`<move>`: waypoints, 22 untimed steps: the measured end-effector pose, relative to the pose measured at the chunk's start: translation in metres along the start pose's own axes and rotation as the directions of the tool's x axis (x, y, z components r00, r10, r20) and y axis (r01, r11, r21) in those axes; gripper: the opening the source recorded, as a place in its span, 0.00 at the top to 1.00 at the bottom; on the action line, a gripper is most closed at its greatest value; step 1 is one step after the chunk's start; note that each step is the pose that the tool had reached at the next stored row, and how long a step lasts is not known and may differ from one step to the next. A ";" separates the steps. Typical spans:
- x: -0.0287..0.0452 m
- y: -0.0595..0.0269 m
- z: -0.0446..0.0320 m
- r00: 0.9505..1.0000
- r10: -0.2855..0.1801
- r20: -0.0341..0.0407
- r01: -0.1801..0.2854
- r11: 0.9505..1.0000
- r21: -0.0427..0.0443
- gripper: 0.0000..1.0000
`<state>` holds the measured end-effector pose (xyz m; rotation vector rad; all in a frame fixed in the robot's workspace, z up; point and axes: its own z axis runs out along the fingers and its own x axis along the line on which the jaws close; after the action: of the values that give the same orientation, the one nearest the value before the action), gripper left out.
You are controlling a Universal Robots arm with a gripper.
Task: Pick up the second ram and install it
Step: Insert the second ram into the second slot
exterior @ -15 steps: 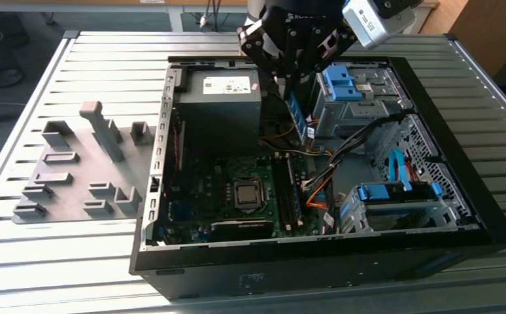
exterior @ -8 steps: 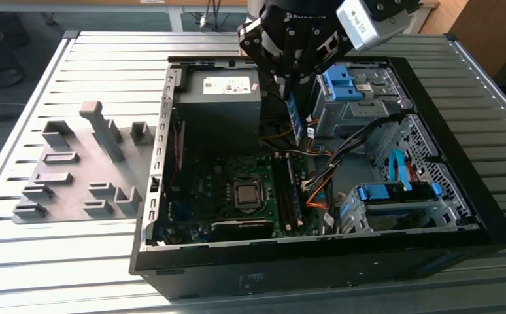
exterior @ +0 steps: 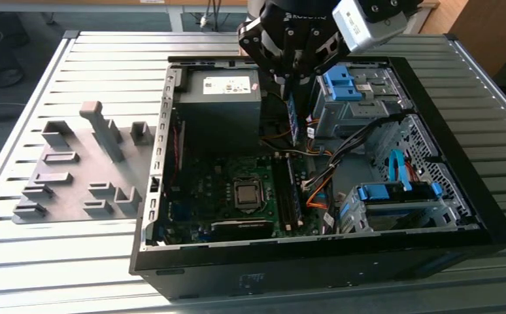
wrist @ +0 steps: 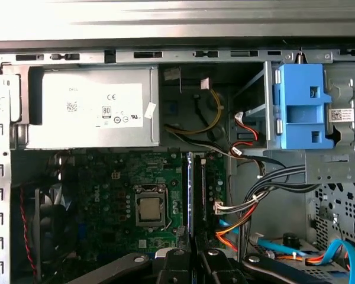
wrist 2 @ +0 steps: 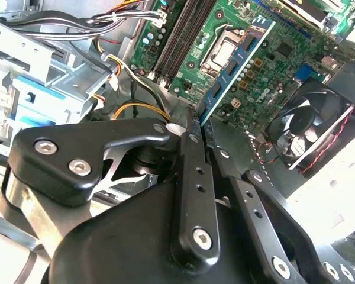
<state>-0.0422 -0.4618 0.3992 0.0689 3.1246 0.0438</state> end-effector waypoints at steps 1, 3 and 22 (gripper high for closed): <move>0.0000 0.0000 0.0000 1.000 0.000 0.000 0.000 1.000 0.000 0.86; -0.0001 0.0001 0.0005 1.000 0.000 -0.001 0.000 1.000 0.000 0.86; -0.0058 -0.0001 0.0123 0.998 -0.067 -0.007 0.067 0.998 0.000 0.86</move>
<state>-0.0363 -0.4618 0.3870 -0.0356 3.1315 0.0421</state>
